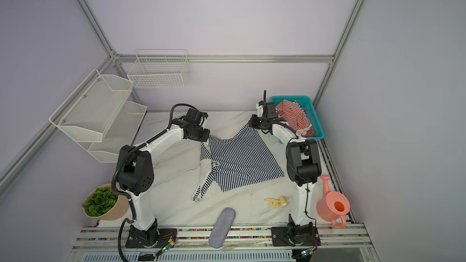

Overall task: Fold and stack tank tops
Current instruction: Smooth out the tank top at the center of the table.

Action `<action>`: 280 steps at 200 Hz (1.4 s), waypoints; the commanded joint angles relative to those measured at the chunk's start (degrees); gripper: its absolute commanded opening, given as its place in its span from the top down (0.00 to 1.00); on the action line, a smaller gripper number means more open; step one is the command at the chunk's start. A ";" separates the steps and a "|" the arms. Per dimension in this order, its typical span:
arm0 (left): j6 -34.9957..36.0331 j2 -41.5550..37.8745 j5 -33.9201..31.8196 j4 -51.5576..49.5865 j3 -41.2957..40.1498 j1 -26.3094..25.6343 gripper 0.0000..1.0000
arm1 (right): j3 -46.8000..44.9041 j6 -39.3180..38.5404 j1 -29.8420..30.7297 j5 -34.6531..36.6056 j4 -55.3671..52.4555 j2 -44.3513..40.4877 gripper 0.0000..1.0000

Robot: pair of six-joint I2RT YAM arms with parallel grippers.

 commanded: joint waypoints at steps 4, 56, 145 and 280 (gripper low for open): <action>4.02 4.22 0.57 -0.88 13.73 1.58 1.00 | 7.67 1.40 -0.18 2.10 -0.23 4.66 1.00; 5.32 17.65 -0.80 -4.51 29.11 5.05 1.00 | 21.21 5.88 -0.25 5.27 -1.48 17.66 1.00; 0.22 21.85 -3.26 0.90 41.10 7.31 0.14 | 39.52 14.18 -0.80 8.03 -3.32 30.32 0.67; -0.38 8.60 -11.68 -14.93 16.17 -6.75 0.66 | -10.14 5.12 0.15 6.61 11.94 -8.35 0.50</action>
